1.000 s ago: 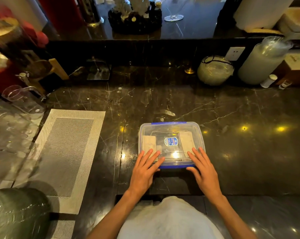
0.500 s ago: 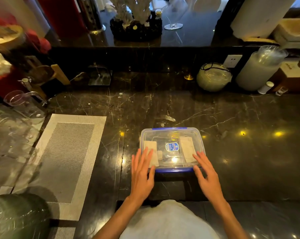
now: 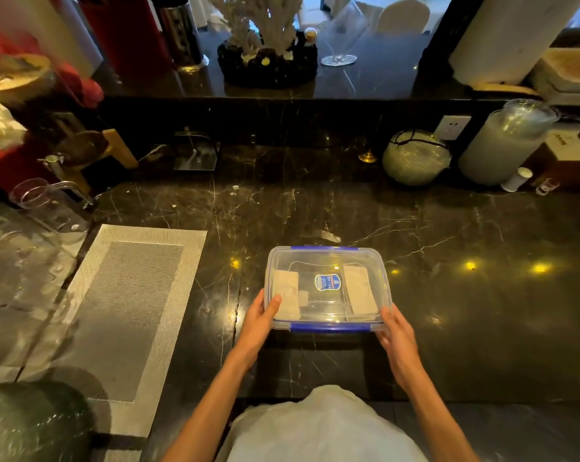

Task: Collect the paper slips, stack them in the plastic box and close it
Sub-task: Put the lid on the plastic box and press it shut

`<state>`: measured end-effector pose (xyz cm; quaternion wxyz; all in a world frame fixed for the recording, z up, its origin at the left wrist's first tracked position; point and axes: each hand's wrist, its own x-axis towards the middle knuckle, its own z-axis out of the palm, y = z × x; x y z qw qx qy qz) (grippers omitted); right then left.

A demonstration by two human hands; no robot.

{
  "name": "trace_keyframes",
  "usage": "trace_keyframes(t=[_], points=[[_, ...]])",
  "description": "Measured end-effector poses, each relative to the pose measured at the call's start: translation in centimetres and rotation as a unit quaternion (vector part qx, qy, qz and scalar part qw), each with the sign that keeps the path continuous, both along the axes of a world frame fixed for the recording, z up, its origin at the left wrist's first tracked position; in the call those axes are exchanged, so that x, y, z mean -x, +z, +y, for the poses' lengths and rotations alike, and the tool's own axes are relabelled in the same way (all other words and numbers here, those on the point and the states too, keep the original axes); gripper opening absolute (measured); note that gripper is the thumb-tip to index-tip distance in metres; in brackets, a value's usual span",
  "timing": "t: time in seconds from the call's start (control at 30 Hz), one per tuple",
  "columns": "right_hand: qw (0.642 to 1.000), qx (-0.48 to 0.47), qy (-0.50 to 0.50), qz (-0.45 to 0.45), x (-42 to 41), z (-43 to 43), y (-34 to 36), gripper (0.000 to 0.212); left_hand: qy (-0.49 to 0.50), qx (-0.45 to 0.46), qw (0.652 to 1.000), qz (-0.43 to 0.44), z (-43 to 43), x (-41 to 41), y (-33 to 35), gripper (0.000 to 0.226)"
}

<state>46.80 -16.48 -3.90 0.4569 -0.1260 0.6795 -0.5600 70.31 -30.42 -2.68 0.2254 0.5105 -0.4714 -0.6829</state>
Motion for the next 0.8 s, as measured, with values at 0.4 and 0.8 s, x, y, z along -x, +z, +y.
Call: trace_keyframes(t=[0.4, 0.8], points=[[0.904, -0.109, 0.17, 0.376, 0.5, -1.6, 0.4, 0.067, -0.133, 0.347, 0.87, -0.323, -0.3, 2.2, -0.7, 0.071], [0.705, -0.164, 0.259, 0.64, 0.0, -7.8, -0.4, 0.062, -0.208, 0.443, 0.744, -0.456, -2.3, 6.4, -1.4, 0.067]])
